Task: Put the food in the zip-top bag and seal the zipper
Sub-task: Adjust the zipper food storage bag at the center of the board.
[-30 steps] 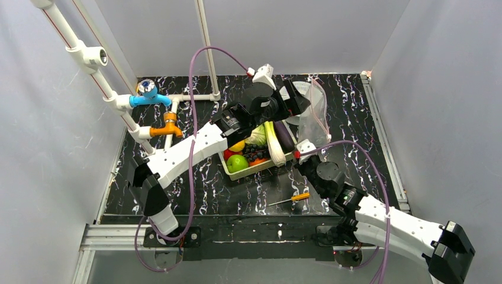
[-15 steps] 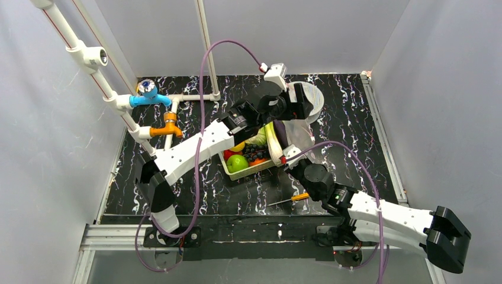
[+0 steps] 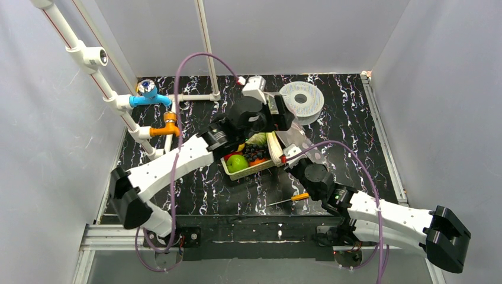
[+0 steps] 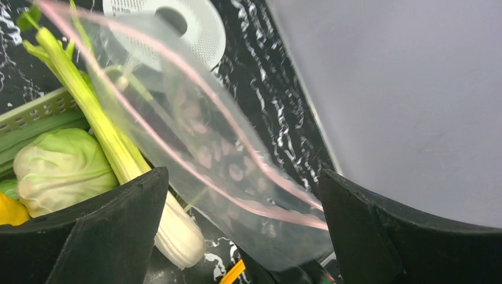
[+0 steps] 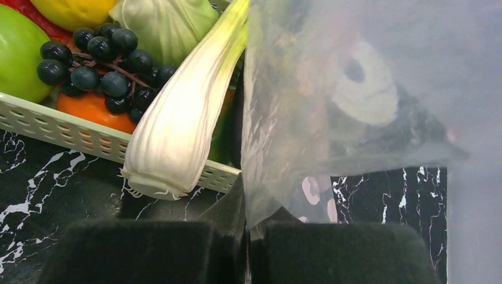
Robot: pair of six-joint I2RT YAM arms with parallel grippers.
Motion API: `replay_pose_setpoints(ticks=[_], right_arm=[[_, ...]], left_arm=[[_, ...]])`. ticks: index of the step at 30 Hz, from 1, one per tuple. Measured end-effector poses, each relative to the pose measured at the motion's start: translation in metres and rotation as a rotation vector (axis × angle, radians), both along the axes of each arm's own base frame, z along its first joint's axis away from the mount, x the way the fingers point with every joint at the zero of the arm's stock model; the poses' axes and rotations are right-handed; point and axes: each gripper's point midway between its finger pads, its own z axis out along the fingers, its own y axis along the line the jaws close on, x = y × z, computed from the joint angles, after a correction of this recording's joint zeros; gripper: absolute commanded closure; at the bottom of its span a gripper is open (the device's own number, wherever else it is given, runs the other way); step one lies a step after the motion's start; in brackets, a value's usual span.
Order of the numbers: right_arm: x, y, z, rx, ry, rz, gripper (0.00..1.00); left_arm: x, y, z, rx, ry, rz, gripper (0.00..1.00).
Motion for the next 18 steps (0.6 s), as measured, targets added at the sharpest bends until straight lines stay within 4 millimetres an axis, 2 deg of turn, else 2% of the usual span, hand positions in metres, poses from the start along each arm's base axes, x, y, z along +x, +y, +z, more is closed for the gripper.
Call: replay_pose_setpoints(ticks=[5,8,11,18], right_arm=[[0.000,0.001,-0.001,-0.001,0.003,0.000,0.99],[0.000,0.001,-0.002,-0.003,0.006,0.003,0.99],[0.000,0.001,-0.002,-0.002,0.006,0.004,0.99],[0.000,0.001,-0.002,-0.001,0.005,0.004,0.99]], left_arm=[[-0.010,0.023,0.049,-0.104,-0.079,0.032,0.02],[-0.012,0.029,0.064,-0.138,-0.099,0.047,0.07],[-0.010,0.033,0.063,-0.144,-0.089,0.079,0.15],[-0.004,0.046,0.048,-0.150,-0.024,0.188,0.22]])
